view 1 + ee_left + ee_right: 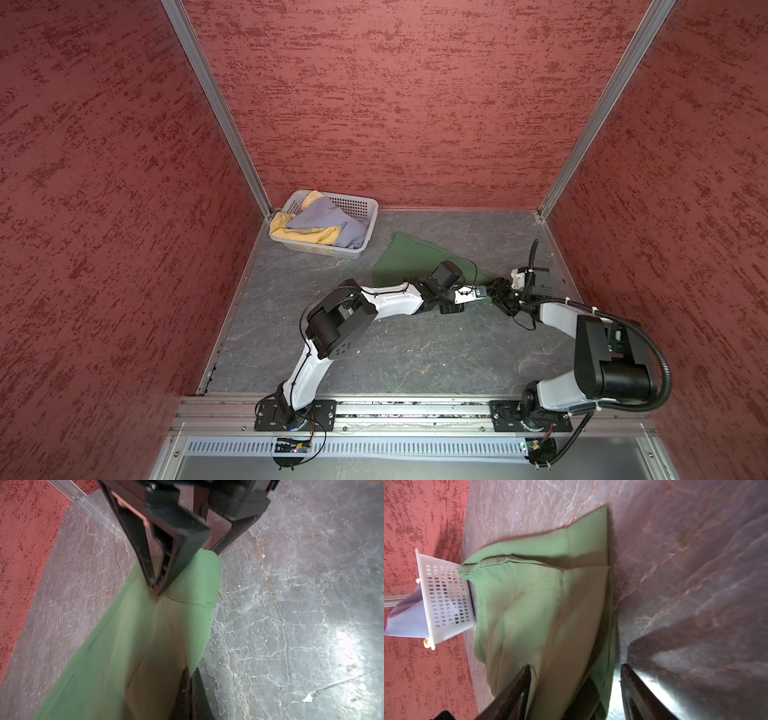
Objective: Fold and stack skirts
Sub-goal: Fold the skirt at the top-center of the table.
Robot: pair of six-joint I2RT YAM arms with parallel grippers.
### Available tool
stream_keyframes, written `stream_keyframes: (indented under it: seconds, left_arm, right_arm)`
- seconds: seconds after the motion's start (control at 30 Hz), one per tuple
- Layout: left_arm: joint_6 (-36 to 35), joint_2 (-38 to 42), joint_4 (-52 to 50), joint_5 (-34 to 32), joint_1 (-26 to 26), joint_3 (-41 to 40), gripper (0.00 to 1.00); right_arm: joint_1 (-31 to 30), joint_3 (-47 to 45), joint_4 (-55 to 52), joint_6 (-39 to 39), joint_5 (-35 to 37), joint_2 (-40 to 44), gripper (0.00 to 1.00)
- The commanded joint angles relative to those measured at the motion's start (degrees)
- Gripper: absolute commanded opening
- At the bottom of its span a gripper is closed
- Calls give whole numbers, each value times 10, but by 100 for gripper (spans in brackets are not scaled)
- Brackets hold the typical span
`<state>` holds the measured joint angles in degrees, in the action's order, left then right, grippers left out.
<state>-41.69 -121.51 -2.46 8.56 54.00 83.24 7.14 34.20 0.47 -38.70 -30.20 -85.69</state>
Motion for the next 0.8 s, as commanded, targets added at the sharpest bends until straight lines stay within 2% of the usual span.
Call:
stream_keyframes:
  seconds: [0.0,0.2,0.3,0.47,0.53,0.57,0.6,0.63,0.67,0.77]
  left_arm:
    - [16,26,18,10,8,-8,0]
    - [26,36,19,17,11,-8,0]
    - [28,40,19,20,14,-9,0]
    - [48,37,35,11,18,-22,0]
    - [63,35,35,14,16,-27,7]
    - [74,35,34,15,14,-29,14]
    - [82,38,31,21,12,-31,25]
    - [93,43,29,32,10,-33,43]
    - [105,52,30,44,6,-39,52]
    - [145,83,62,73,-10,-70,61]
  right_arm:
    - [3,-11,47,-24,-13,-14,66]
    - [3,-18,67,-35,-12,-21,64]
    - [3,-21,77,-39,-10,-25,60]
    - [3,-29,72,-37,11,-20,37]
    - [3,-32,69,-32,17,-16,26]
    - [3,-33,66,-29,21,-14,15]
    - [3,-34,61,-26,24,-12,6]
    - [3,-34,56,-20,28,-12,0]
    - [3,-35,52,-15,31,-11,0]
    - [2,-40,40,-3,40,-5,0]
